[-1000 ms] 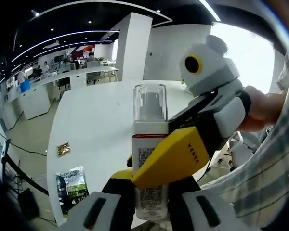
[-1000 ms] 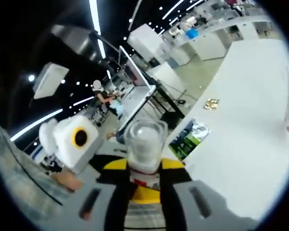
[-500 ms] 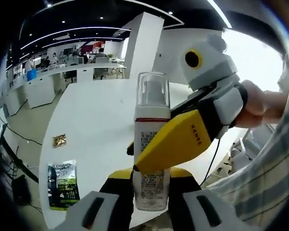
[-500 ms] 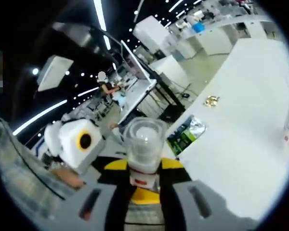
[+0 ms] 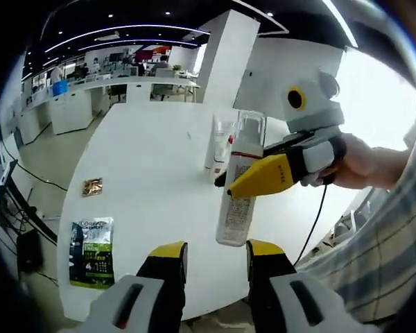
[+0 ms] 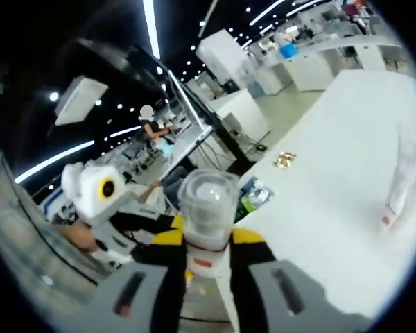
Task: Arrange the skincare products in the storage area until every visible bottle or jar stands upright without overlapping.
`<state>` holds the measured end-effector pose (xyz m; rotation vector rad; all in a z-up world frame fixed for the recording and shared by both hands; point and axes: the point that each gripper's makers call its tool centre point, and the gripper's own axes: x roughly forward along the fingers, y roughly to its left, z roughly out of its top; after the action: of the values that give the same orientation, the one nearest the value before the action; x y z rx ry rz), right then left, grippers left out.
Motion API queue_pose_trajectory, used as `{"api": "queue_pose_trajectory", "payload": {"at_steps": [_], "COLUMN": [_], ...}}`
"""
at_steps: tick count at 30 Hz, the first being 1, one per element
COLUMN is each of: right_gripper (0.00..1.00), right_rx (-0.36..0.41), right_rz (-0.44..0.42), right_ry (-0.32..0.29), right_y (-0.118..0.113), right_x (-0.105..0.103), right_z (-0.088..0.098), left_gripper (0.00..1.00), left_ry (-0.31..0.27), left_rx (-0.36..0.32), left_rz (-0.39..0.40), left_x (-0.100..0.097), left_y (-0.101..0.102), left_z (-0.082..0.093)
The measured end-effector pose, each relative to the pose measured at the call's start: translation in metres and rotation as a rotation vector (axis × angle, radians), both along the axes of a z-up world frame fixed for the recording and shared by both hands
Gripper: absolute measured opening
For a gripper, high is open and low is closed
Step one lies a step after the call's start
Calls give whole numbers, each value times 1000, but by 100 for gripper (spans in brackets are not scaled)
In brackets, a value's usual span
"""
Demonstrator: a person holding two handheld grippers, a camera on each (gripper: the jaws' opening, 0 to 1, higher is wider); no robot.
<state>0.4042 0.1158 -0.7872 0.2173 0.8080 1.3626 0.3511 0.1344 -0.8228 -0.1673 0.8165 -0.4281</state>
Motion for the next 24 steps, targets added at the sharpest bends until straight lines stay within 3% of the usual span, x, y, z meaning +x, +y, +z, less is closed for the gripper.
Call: {"api": "queue_pose_trajectory", "payload": {"at_steps": [6,10,17,24], "right_gripper": [21,21,21,21], "right_rx": [-13,-41,-58,-144], "right_rz": [-80,-112,-163,-231], "right_ry": [-48,-139,-278,-341], "right_y": [-28,-42,-58,-75], "right_x": [16,28,53,70], "right_z": [-20,-32,-40,-56], "left_gripper": [34,34,34,34], "left_ry": [54,70,76,76], "left_rx": [-19,-29,-12,-21], "left_rz": [0,-8,-19,-14], "left_x": [-10,-12,-9,-10], "left_y": [-3,-5,1,6], "left_z": [-10,-13,-13,-13]}}
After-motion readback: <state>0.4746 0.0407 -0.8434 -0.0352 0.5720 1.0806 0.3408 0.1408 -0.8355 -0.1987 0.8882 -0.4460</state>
